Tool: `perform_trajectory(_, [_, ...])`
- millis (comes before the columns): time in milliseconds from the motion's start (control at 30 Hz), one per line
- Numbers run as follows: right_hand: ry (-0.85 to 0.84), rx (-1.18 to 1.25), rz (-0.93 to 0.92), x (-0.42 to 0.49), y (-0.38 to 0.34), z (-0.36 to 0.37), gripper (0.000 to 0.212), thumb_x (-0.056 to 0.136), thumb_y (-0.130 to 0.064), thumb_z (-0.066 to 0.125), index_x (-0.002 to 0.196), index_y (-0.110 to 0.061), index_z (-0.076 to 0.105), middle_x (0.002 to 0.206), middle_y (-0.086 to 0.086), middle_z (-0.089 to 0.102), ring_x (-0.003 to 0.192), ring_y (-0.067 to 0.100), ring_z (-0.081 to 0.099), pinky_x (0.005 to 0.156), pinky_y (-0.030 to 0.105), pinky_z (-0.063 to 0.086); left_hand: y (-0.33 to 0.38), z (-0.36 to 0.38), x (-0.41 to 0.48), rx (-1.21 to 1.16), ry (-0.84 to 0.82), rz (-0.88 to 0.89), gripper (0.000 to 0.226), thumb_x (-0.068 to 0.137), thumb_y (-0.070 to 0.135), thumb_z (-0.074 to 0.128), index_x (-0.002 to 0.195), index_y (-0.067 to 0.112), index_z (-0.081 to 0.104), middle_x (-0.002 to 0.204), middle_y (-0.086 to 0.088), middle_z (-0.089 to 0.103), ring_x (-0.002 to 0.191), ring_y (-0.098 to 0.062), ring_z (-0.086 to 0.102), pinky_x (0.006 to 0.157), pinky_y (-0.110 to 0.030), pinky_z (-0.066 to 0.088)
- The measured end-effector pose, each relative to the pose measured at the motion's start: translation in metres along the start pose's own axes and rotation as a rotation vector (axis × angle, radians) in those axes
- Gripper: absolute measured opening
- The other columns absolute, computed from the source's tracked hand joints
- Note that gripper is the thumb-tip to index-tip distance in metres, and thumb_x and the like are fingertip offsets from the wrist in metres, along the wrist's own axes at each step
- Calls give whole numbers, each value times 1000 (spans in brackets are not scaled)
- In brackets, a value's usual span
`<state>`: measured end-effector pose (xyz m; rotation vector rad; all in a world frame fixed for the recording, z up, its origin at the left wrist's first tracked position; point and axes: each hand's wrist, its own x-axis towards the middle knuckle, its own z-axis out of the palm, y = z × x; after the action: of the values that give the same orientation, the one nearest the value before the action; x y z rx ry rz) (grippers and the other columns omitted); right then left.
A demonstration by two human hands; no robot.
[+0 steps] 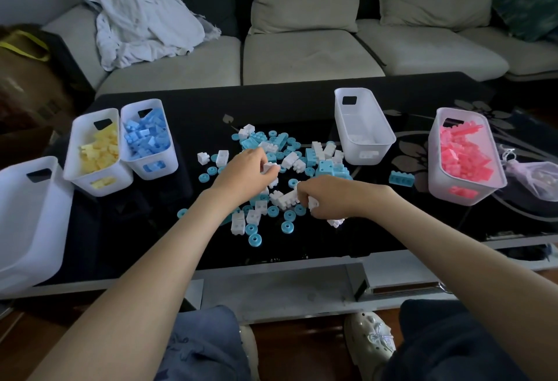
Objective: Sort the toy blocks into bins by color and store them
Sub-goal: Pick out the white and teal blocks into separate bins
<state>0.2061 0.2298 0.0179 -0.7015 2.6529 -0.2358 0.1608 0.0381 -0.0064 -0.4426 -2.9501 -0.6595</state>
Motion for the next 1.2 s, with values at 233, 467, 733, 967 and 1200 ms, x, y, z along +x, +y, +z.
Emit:
perform_trajectory(233, [71,22,-17,6,11,4,17,87,-16,58,99,-22,48,112,-2,51,101,15,48,86,30,44,1,-4,-1,-64,17,63,35,86,37,62,70,22,35,75,6,47,65,-6,41,56,-23,31])
perform_trajectory(467, [108,60,29,11,23,7,22,88,-26,62,103,-22,45,108,-5,39,102,12,36,85,29,36,1,-3,-4,-120,-128,-14,29,81,26,59,70,23,32,63,5,38,52,-11,29,50,-26,26])
perform_trajectory(733, [272,134,0,14,19,1,22,88,-12,51,103,-22,39,113,-1,43,83,13,49,70,27,41,-2,-4,-3,-104,-163,-8,30,84,35,58,73,26,31,68,5,42,55,-11,34,52,-26,29])
perform_trajectory(967, [146,-38,-190,26,1,-3,24,93,-19,49,117,-22,51,122,-4,41,107,13,47,91,31,43,-3,-6,-2,-224,-199,-26,14,86,32,51,93,33,38,76,4,53,60,-9,46,54,-27,34])
perform_trajectory(1200, [165,-28,-185,34,8,-3,7,90,-27,56,94,-23,53,101,-7,47,97,11,46,82,27,41,-10,-2,-3,-182,-16,-45,19,94,45,43,94,27,50,67,10,51,40,-2,40,46,-22,29])
